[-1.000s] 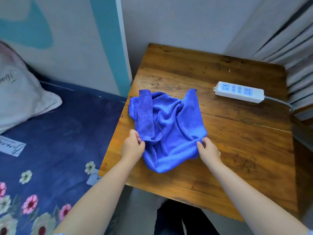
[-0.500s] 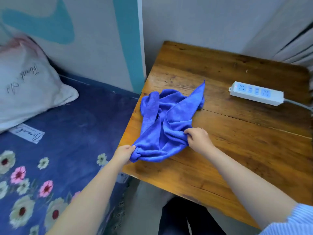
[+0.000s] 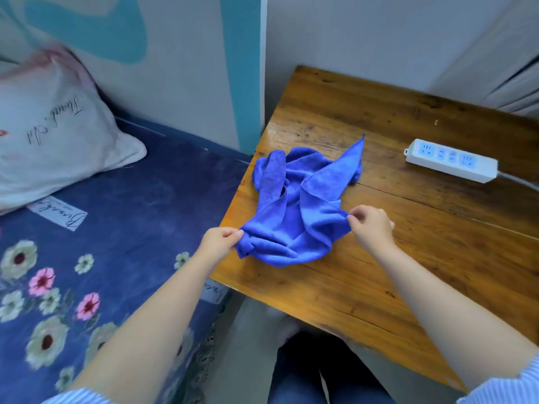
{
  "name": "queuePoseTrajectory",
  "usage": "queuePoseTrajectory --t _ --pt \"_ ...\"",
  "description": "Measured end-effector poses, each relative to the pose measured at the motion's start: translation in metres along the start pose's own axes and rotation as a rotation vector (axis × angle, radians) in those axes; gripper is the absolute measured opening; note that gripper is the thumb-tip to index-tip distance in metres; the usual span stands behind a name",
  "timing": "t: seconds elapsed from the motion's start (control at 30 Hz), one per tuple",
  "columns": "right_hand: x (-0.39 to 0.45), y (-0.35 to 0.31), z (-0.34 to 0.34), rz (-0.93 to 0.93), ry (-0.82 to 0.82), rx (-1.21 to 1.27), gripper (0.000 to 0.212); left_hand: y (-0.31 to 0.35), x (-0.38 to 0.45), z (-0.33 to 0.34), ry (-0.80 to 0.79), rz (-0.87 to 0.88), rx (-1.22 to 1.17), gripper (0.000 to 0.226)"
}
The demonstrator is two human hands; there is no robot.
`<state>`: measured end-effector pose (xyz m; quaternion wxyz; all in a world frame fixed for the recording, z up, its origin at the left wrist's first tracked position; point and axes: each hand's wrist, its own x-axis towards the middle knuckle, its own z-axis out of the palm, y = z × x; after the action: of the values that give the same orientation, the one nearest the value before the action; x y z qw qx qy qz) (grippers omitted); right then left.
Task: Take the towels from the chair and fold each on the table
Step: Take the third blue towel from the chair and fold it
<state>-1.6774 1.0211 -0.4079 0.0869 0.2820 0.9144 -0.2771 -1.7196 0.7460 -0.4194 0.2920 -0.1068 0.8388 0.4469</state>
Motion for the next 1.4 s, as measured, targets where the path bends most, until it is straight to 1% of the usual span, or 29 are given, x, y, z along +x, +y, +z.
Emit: queuePoseTrajectory --t 0.03,0.13,0.17,0.2,0.3,0.37,0.43,0.5,0.57,0.63,0.73,0.77,0.83,0.9,0.97,1.03,1.13,1.2,1.23,1.3,1.33,1.4 --pt "0.002 0.006 -0.011 0.022 -0.025 0.057 0.021 0.007 0.0 -0.005 -0.011 0.007 -0.05 0.031" --pt "0.0 0.017 -0.044 -0.014 -0.277 0.055 0.027 0.026 0.0 -0.017 0.019 0.004 -0.205 0.031" --pt "-0.001 0.019 -0.055 -0.012 -0.31 0.068 0.026 0.031 0.001 -0.02 0.036 0.01 -0.233 0.032" --pt "-0.003 0.02 -0.066 0.002 -0.301 0.108 0.024 0.034 0.002 -0.022 0.047 0.006 -0.239 0.032" --pt "0.0 0.018 -0.099 0.04 -0.179 0.274 0.016 0.063 0.003 -0.024 0.051 -0.021 -0.256 0.03" --pt "0.013 0.006 -0.114 0.019 -0.115 0.333 0.016 0.094 0.005 -0.022 0.022 -0.006 -0.308 0.028" --pt "0.034 -0.017 -0.132 -0.03 -0.038 0.364 0.019 0.141 0.009 -0.022 -0.019 0.071 -0.368 0.029" --pt "0.06 -0.046 -0.157 -0.072 0.069 0.435 0.023 0.199 0.016 -0.029 -0.015 0.2 -0.447 0.029" --pt "0.09 -0.073 -0.19 -0.081 0.185 0.531 0.028 0.257 0.023 -0.042 0.071 0.338 -0.579 0.031" --pt "0.118 -0.09 -0.225 -0.085 0.302 0.636 0.029 0.301 0.029 -0.058 0.171 0.429 -0.731 0.034" --pt "0.156 -0.103 -0.283 -0.082 0.424 0.745 0.019 0.348 0.042 -0.084 0.276 0.523 -0.954 0.034" --pt "0.164 -0.108 -0.301 -0.079 0.453 0.78 0.018 0.362 0.048 -0.091 0.301 0.534 -1.012 0.033" --pt "0.168 -0.116 -0.32 -0.102 0.487 0.823 0.022 0.375 0.054 -0.097 0.323 0.53 -1.111 0.032" --pt "0.178 -0.124 -0.333 -0.157 0.493 0.89 0.024 0.39 0.063 -0.091 0.309 0.517 -1.174 0.032" --pt "0.186 -0.128 -0.332 -0.153 0.466 0.923 0.026 0.395 0.071 -0.079 0.265 0.478 -1.187 0.03" --pt "0.192 -0.123 -0.321 -0.112 0.434 0.92 0.029 0.389 0.078 -0.065 0.233 0.425 -1.138 0.029" --pt "0.19 -0.106 -0.289 -0.041 0.35 0.858 0.029 0.362 0.095 -0.044 0.268 0.29 -0.859 0.036" --pt "0.186 -0.089 -0.265 0.032 0.274 0.77 0.034 0.34 0.103 -0.035 0.268 0.211 -0.677 0.037" --pt "0.179 -0.078 -0.25 0.095 0.22 0.714 0.035 0.329 0.106 -0.031 0.244 0.169 -0.548 0.035" --pt "0.166 -0.056 -0.223 0.189 0.131 0.591 0.025 0.303 0.109 -0.026 0.184 0.089 -0.188 0.031" --pt "0.157 -0.045 -0.209 0.217 0.088 0.512 0.024 0.289 0.109 -0.024 0.15 0.068 -0.001 0.031" --pt "0.133 -0.028 -0.178 0.27 0.013 0.315 0.031 0.259 0.105 -0.021 0.092 0.037 0.331 0.03"
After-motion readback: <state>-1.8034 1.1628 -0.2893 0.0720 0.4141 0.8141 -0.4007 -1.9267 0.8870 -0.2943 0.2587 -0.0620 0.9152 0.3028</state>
